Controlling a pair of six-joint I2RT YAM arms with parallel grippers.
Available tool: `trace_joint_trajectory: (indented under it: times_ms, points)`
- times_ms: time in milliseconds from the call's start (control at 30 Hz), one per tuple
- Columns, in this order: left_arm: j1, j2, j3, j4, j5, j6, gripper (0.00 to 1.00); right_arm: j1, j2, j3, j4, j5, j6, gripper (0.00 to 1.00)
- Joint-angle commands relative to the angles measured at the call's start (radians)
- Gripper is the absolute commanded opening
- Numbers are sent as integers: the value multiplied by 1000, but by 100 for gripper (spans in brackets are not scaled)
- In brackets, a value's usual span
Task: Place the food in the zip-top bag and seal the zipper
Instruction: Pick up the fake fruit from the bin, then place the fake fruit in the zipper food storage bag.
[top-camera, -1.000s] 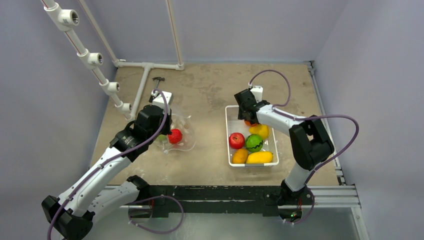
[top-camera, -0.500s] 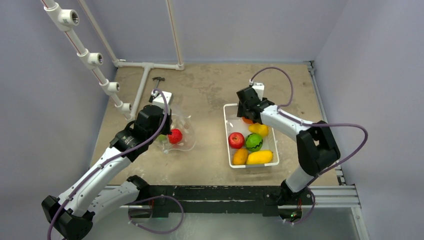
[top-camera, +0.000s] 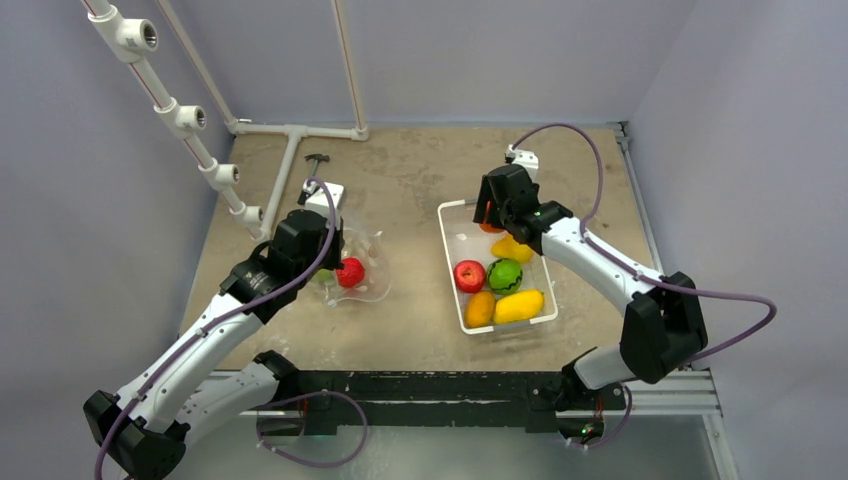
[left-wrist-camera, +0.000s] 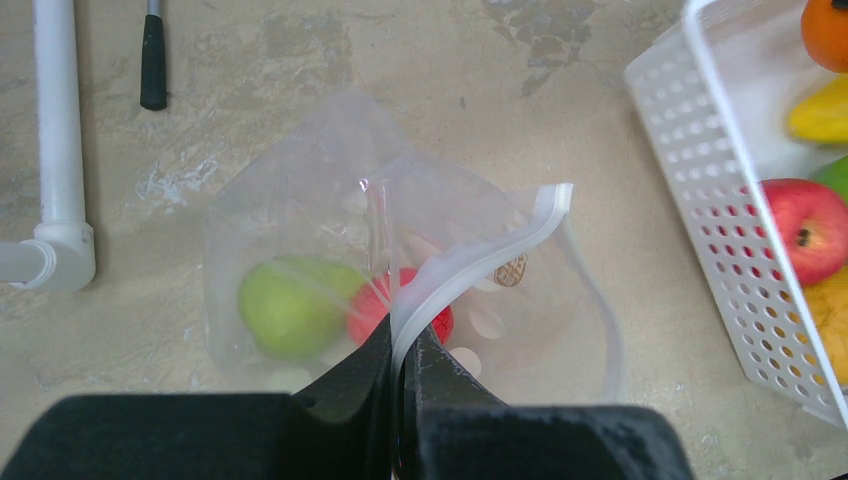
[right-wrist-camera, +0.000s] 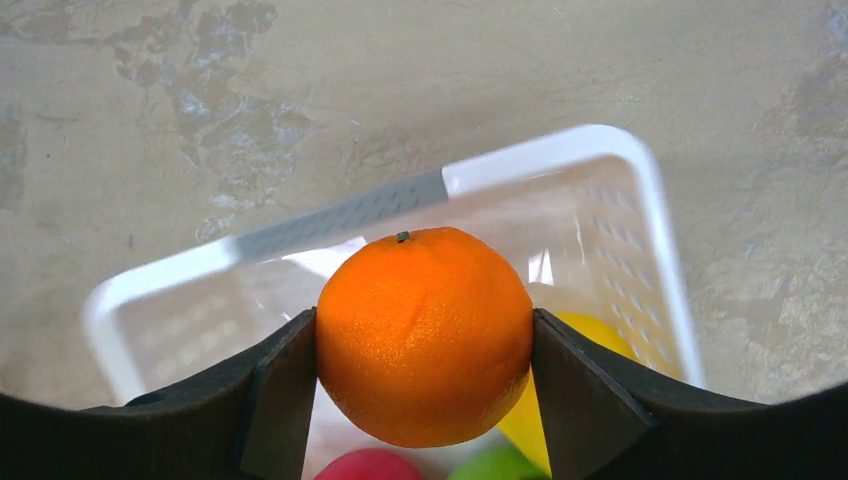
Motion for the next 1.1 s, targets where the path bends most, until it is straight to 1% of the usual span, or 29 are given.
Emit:
trace_joint_trajectory:
  times_ms: [0, 333, 800, 1067]
  points:
    - [0, -1, -5, 41, -2, 2, 0, 0, -9, -5, 59, -30, -15, 35]
    - [1, 2, -5, 41, 1, 2, 0, 3, 35, -42, 100, -58, -18, 37]
    - [0, 6, -4, 41, 1, 2, 0, 14, -6, -41, 114, -111, -36, 35]
    - [0, 6, -5, 41, 1, 2, 0, 40, -79, -43, 159, -206, -74, 34]
